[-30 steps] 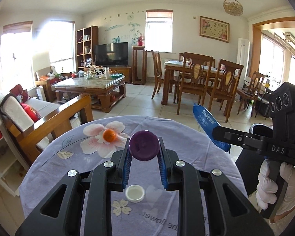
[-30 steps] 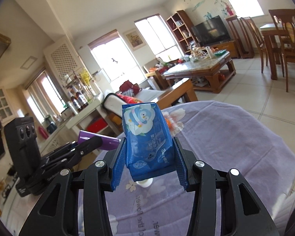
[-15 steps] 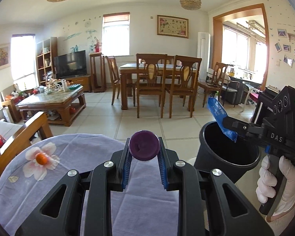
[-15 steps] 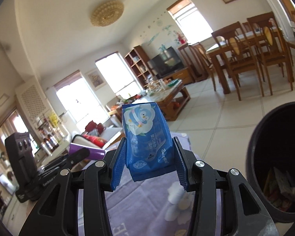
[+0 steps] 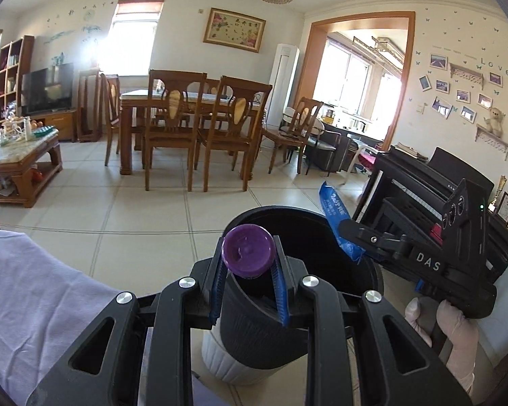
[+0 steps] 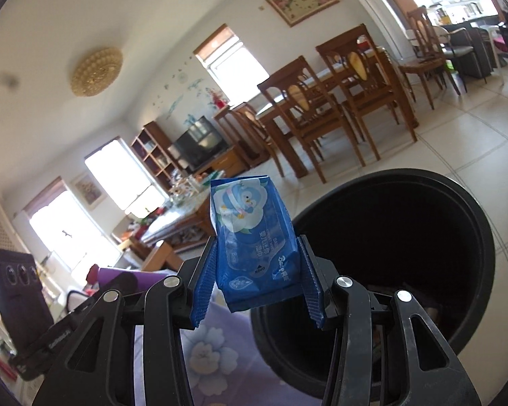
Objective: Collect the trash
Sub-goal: 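Carry the purple bottle and blue wipes pack over the black bin, then open both tools over the bin to drop bottle and wipes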
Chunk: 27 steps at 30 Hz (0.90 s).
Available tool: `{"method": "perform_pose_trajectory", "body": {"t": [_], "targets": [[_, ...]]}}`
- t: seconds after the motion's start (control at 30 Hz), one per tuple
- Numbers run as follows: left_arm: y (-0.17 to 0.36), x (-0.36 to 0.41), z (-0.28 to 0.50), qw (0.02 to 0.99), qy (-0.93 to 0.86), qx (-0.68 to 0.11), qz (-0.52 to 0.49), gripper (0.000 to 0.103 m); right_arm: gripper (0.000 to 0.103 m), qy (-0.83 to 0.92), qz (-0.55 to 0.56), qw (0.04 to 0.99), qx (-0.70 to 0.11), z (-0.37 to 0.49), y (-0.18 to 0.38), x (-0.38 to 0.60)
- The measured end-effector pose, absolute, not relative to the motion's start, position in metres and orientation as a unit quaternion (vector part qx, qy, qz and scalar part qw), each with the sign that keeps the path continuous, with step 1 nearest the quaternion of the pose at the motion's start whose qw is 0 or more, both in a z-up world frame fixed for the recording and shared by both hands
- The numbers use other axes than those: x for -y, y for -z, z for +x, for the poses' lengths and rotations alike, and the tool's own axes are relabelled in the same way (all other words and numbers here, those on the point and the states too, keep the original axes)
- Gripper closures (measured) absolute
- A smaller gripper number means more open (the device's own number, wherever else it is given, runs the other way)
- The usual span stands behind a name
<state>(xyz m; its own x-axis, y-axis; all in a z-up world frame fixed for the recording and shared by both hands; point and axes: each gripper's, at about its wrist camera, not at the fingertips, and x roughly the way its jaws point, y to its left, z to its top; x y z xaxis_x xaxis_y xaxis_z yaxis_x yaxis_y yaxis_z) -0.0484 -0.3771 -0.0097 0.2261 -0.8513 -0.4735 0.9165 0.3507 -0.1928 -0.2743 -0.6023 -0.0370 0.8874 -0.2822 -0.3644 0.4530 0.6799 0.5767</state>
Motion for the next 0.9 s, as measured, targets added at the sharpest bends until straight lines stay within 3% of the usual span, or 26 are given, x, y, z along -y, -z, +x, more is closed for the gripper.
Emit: {"method": "perform_pose_trajectory", "body": {"t": [0.5,0.77,0.9], "targets": [[0.081,0.458,-0.078,0.735,0.576,-0.328,0.142,0.078,0.056,0.291,0.386,0.855,-0.189,-0.251,0.110,0.652],[0.083,0.453,-0.086,0.730,0.574,-0.335,0.159,0.077,0.055,0.296,0.390,0.851,-0.188,-0.246,0.106,0.645],[0.080,0.449,-0.089,0.736,0.570,-0.328,0.157,0.076,0.047,0.297,0.384,0.854,-0.185,-0.246,0.102,0.639]]}}
